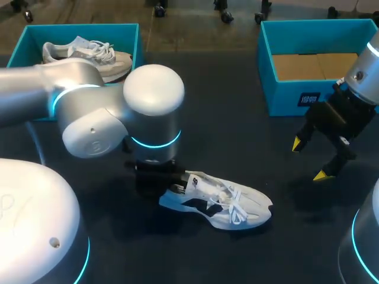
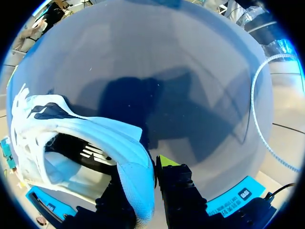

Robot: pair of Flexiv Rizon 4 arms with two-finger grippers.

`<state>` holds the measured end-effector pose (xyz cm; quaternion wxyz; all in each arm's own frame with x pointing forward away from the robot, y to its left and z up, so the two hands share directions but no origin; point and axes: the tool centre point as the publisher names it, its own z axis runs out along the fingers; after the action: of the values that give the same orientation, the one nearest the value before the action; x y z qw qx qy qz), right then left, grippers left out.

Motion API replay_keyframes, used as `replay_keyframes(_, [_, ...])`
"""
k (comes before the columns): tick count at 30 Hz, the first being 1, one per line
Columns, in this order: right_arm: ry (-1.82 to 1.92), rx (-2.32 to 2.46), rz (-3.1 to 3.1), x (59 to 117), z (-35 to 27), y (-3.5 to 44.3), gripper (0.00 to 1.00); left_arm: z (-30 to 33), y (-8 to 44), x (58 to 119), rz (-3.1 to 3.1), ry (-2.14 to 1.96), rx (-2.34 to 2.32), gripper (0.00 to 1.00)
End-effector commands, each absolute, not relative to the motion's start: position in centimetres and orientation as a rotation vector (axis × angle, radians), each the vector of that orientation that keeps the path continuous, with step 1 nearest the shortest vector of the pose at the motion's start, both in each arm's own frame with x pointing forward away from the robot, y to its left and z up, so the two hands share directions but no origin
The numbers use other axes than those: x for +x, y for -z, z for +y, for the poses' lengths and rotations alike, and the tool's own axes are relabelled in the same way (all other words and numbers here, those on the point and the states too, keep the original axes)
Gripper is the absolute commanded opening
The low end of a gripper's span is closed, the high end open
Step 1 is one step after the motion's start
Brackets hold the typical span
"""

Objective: Take the shoe out of the shoebox, open the shoe tongue, remove and reinsert the insole, then place the shoe into the shoebox

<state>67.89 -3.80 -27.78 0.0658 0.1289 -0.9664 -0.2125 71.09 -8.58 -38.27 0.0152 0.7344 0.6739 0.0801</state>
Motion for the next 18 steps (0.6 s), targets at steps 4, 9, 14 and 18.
replay_keyframes(4, [0.636, 0.389, -2.916, 67.9, -3.7, 27.8, 1.00, -9.1, 38.9, 70.8, 2.115, -0.288, 2.282, 0.00])
replay_keyframes(9, [0.636, 0.389, -2.916, 67.9, -3.7, 27.8, 1.00, -9.3, 39.0, 70.5, 2.101, -0.310, 2.293, 0.39])
replay_keyframes(14, [0.636, 0.389, -2.916, 67.9, -3.7, 27.8, 1.00, -9.4, 38.9, 70.4, 2.084, -0.308, 2.297, 0.97])
replay_keyframes(18, [0.636, 0.389, -2.916, 67.9, -3.7, 27.8, 1.00, -9.1, 37.4, 70.2, 2.081, -0.261, 2.290, 1.00])
